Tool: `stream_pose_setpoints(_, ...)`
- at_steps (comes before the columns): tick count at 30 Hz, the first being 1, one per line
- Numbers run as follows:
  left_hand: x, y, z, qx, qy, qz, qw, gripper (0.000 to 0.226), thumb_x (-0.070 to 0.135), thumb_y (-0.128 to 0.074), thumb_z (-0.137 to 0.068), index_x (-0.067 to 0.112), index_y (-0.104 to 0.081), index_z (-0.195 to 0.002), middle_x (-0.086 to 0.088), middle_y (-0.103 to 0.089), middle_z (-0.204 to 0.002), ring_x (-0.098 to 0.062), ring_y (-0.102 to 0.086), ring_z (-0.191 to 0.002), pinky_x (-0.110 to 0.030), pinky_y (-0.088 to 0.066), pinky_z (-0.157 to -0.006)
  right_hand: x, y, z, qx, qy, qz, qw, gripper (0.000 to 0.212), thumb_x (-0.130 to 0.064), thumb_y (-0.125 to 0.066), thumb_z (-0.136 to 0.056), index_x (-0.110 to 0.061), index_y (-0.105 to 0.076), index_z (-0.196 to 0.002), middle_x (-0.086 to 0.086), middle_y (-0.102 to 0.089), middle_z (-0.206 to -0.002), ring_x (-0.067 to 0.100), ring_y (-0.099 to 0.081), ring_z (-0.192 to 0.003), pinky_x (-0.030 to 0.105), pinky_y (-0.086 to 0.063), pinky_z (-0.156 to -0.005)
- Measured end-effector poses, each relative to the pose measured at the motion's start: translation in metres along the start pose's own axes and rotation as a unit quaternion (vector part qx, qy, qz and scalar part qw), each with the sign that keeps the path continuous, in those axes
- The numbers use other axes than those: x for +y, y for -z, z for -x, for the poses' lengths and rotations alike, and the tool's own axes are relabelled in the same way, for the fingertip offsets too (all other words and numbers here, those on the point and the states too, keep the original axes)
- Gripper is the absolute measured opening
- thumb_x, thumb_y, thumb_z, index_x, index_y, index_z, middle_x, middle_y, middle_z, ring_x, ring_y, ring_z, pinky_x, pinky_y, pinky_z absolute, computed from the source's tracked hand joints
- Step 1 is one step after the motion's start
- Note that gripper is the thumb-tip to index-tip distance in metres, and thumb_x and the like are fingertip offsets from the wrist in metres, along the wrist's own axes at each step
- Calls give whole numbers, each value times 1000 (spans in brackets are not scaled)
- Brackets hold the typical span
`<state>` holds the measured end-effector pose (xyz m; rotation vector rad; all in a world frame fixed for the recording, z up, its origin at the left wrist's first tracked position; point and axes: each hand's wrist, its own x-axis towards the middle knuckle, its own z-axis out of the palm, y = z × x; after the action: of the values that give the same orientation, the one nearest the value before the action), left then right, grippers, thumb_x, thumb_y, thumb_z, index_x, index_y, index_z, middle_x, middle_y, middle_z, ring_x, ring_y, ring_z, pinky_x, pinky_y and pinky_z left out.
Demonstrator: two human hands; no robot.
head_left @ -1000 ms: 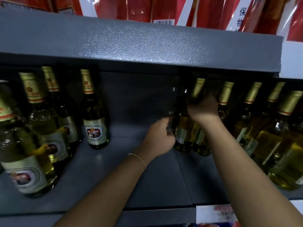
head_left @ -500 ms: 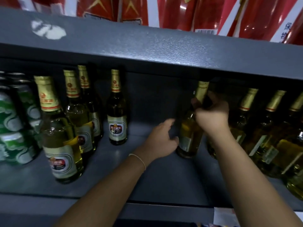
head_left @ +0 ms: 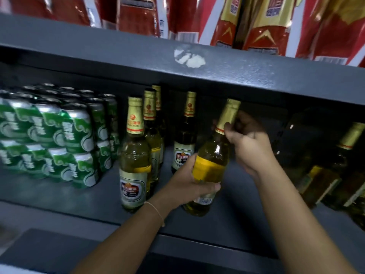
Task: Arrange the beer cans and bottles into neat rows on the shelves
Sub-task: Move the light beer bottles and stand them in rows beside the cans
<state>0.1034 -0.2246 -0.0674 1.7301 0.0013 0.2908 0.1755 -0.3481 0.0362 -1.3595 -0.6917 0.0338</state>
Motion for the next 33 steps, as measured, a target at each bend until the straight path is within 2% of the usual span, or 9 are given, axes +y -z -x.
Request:
stream_pose_setpoints(3, -5, 8, 13, 62, -13, -19, 998, 66, 26, -88, -65, 36, -51, -119, 9, -69, -104, -10, -67, -96, -39, -56, -90, 4, -16, 3, -63, 10, -43, 997, 34, -1, -57, -86, -11, -56, -119, 6, -73, -105, 20, -71, -98, 34, -57, -87)
stream_pose_setpoints(7, -13, 9, 20, 135, -40, -46, 989, 63, 25, -88, -66, 40, -50, -115, 21, -67, -95, 4, -64, -87, -17, -52, -78, 10, -30, 4, -101, 28, -41, 994, 37, -10, -51, -81, -20, -55, -116, 2, -74, -102, 17, -71, -99, 36, -56, -91)
stream_pose_setpoints(14, -28, 9, 17, 208, -32, -75, 975, 83, 48, -84, -61, 32, -43, -130, 11, -66, -107, -5, -64, -95, -34, -56, -87, 17, -43, 5, -96, 46, 37, 994, 31, 1, -50, -92, -5, -51, -123, -7, -74, -101, 5, -69, -99, 17, -52, -83)
stream_pose_setpoints(18, -32, 7, 18, 237, -39, -89, 967, 90, 56, -79, -62, 28, -38, -136, 7, -62, -117, -8, -61, -104, -32, -54, -91, 13, -49, 6, -92, 49, 90, 991, 33, 8, -42, -99, 6, -47, -131, -3, -65, -107, -9, -65, -92, 8, -47, -81)
stream_pose_setpoints(21, -34, 7, 17, 257, -33, -97, 961, 92, 59, -78, -61, 30, -36, -137, 6, -58, -121, -10, -60, -106, -34, -53, -92, 15, -52, 8, -83, 40, 135, 987, 37, -2, -58, -95, 2, -51, -131, -2, -67, -106, -5, -65, -90, 13, -49, -81)
stream_pose_setpoints(24, -34, 9, 15, 270, -27, -89, 958, 84, 56, -80, -61, 34, -38, -130, 8, -58, -115, -10, -60, -103, -36, -54, -89, 28, -54, 14, -47, 16, 217, 975, 58, -32, -80, -79, -17, -57, -130, -4, -67, -111, 7, -64, -98, 22, -53, -84)
stream_pose_setpoints(28, -36, 9, 14, 268, -39, -115, 956, 84, 57, -77, -60, 30, -38, -130, 7, -55, -118, -13, -56, -110, -39, -51, -93, 45, -53, 25, 4, -14, 308, 951, 86, -73, -80, -48, -31, -61, -120, -5, -63, -111, 10, -62, -101, 35, -56, -88)
stream_pose_setpoints(30, -38, 10, 14, 265, -40, -119, 956, 87, 58, -73, -60, 28, -37, -133, 5, -54, -123, -16, -54, -116, -41, -49, -96, 51, -54, 27, 2, -20, 318, 948, 94, -78, -79, -40, -32, -60, -121, -7, -61, -114, 9, -62, -103, 34, -56, -89)
stream_pose_setpoints(33, -40, 13, 16, 250, -34, -127, 959, 91, 52, -74, -64, 30, -29, -140, 3, -50, -130, -18, -51, -122, -43, -47, -99, 53, -57, 30, 18, -17, 312, 950, 87, -68, -84, -42, -33, -60, -119, -8, -61, -113, 9, -62, -103, 34, -56, -89)
